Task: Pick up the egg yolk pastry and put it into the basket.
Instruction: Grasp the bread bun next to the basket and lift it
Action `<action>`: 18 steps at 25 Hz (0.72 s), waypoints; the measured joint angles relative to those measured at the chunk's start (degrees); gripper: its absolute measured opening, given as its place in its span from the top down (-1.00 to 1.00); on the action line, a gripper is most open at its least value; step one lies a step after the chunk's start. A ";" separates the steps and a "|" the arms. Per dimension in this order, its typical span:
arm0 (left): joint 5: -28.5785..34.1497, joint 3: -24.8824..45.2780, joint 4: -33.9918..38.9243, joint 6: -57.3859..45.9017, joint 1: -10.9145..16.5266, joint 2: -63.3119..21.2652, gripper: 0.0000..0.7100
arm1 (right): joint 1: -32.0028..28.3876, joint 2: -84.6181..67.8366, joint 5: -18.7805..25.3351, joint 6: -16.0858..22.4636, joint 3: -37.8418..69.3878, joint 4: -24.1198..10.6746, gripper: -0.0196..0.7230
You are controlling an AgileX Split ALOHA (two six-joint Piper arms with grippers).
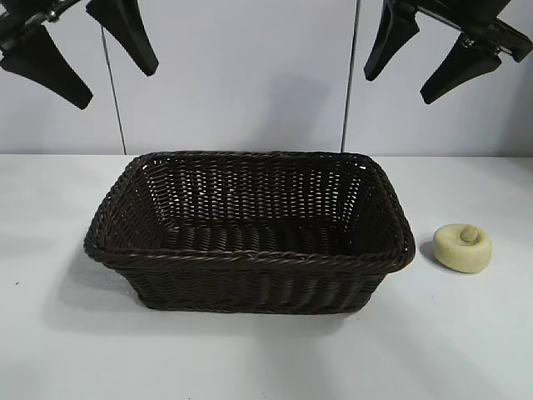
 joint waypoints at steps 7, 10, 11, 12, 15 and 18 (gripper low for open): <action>-1.17 0.50 -1.67 0.00 0.00 0.84 -0.56 | 0.00 0.00 -0.14 0.00 0.00 0.00 -0.45; -1.17 0.50 -1.67 0.00 0.00 0.84 -0.56 | 0.00 0.00 -0.14 0.00 0.00 -0.07 -0.45; -1.17 0.50 -1.67 0.00 0.00 0.84 -0.56 | 0.00 0.00 -0.14 0.00 0.00 -0.07 -0.45; -1.17 0.50 -1.67 0.00 0.00 0.84 -0.56 | 0.00 0.00 -0.07 0.00 0.00 -0.07 -0.45; -1.17 0.50 -1.67 0.00 0.00 0.84 -0.56 | 0.00 0.00 1.08 -0.26 0.00 -0.31 -0.45; -1.17 0.50 -1.67 0.00 0.00 0.84 -0.56 | 0.00 0.00 2.65 -0.83 0.00 -3.35 -0.45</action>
